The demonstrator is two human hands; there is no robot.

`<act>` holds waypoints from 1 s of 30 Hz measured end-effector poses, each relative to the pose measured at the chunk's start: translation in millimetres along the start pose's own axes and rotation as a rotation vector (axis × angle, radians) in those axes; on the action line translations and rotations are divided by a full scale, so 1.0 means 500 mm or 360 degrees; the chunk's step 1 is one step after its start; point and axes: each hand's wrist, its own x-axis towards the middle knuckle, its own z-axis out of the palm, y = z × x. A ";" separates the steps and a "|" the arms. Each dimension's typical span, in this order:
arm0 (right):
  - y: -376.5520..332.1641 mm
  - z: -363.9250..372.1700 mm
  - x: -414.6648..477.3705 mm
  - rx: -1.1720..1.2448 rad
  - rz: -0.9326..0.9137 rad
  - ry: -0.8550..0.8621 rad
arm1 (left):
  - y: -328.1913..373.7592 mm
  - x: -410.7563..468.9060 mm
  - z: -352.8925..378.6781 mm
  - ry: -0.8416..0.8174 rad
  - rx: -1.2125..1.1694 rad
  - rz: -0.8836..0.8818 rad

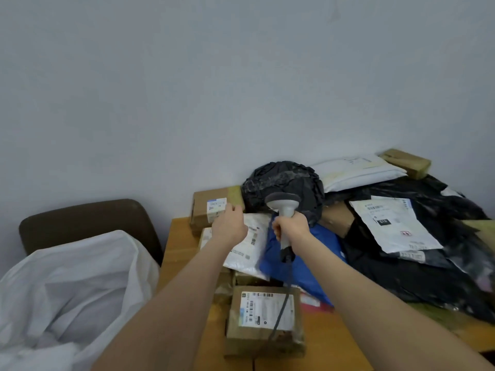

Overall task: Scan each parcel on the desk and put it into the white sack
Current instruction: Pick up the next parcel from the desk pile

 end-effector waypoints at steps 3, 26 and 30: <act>0.011 -0.061 0.016 0.0237 0.0094 0.0000 | 0.024 0.006 0.035 -0.0091 -0.0067 -0.0073; 0.086 0.063 0.092 0.0038 0.0419 -0.0041 | -0.143 0.101 0.121 -0.0565 -0.1244 -0.0825; 0.062 0.059 0.066 0.0155 0.0424 -0.0084 | -0.159 0.101 0.097 -0.0561 -0.1302 -0.0811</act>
